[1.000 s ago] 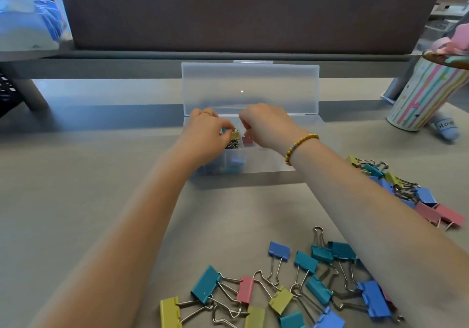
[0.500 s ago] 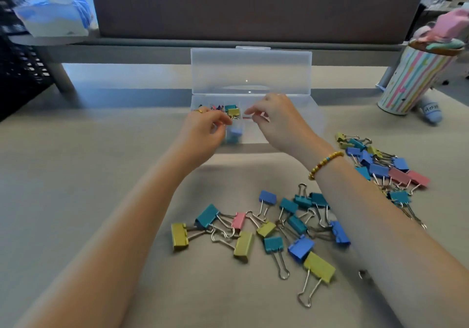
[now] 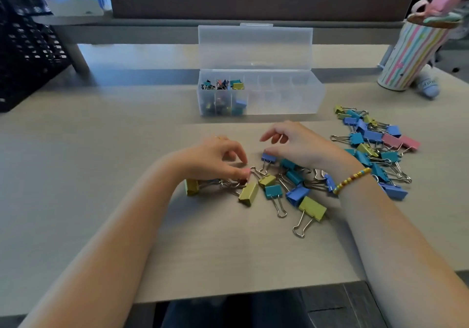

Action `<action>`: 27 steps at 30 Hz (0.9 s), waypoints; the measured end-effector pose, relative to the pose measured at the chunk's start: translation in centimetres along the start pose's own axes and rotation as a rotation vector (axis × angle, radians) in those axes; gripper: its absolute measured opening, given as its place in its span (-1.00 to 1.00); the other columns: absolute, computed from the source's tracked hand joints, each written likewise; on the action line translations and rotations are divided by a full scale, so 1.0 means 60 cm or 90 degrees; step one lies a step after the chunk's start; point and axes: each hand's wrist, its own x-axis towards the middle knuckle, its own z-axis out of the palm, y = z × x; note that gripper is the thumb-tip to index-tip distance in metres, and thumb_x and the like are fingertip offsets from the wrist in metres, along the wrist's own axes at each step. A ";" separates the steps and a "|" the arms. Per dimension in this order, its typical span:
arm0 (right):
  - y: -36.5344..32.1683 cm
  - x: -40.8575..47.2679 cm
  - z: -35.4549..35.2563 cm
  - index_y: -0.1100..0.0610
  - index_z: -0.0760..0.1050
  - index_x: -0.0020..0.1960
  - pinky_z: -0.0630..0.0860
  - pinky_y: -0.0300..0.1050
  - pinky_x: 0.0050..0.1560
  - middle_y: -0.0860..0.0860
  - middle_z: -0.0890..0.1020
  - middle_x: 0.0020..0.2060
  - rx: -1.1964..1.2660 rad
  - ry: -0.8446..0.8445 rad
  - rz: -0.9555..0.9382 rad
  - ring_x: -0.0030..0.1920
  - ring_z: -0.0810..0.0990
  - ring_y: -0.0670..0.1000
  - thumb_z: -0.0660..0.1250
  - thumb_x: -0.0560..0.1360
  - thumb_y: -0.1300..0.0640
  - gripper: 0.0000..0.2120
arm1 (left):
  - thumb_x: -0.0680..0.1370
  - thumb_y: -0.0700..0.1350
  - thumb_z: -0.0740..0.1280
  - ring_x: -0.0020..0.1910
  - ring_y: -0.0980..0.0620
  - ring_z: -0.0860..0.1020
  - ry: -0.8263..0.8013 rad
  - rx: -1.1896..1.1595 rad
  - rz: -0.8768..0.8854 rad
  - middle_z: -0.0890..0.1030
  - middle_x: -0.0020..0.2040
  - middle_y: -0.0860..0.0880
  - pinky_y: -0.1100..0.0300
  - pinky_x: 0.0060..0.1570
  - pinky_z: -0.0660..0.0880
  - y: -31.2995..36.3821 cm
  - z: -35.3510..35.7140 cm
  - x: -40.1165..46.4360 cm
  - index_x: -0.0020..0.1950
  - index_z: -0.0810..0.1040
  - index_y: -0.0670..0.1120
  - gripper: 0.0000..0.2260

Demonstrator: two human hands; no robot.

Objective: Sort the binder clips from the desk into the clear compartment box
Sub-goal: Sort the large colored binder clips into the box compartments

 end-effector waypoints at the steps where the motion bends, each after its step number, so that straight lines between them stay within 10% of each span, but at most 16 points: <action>1: 0.004 -0.001 0.000 0.00 0.50 0.16 0.35 -0.19 0.02 -0.05 0.46 -0.01 0.002 -0.008 0.005 0.07 0.44 -0.04 0.34 0.50 0.06 -0.77 | 0.47 0.09 0.35 0.10 0.11 0.43 0.015 0.018 0.000 0.40 0.06 0.04 0.22 0.17 0.40 -0.001 0.002 0.004 0.13 0.50 0.03 -0.72; 6: 0.006 0.000 -0.002 -0.07 0.47 0.20 0.40 -0.01 0.22 -0.07 0.44 0.07 -0.042 -0.036 0.007 0.16 0.41 -0.04 0.33 0.50 0.02 -0.72 | 0.52 -0.01 0.32 -0.13 0.11 0.42 0.149 0.035 0.005 0.46 -0.07 0.03 0.33 -0.18 0.36 -0.011 0.010 0.024 0.09 0.51 -0.07 -0.79; 12: 0.011 -0.006 -0.011 -0.13 0.40 0.30 0.29 0.05 0.33 -0.02 0.38 0.25 -0.093 -0.107 -0.004 0.27 0.31 -0.02 0.26 0.55 0.13 -0.64 | 0.52 -0.01 0.33 0.11 0.10 0.40 0.082 0.005 -0.003 0.36 0.08 0.03 0.32 0.14 0.34 -0.007 0.003 0.017 0.24 0.45 -0.04 -0.68; 27: 0.012 0.008 0.011 0.06 0.39 0.14 0.44 -0.05 0.14 -0.01 0.47 0.07 -0.088 0.033 0.041 0.08 0.43 0.00 0.35 0.49 0.06 -0.74 | 0.58 -0.13 0.22 0.01 -0.07 0.43 0.230 0.184 -0.037 0.51 0.06 -0.12 0.17 0.00 0.35 0.007 0.022 0.037 0.08 0.40 -0.14 -0.88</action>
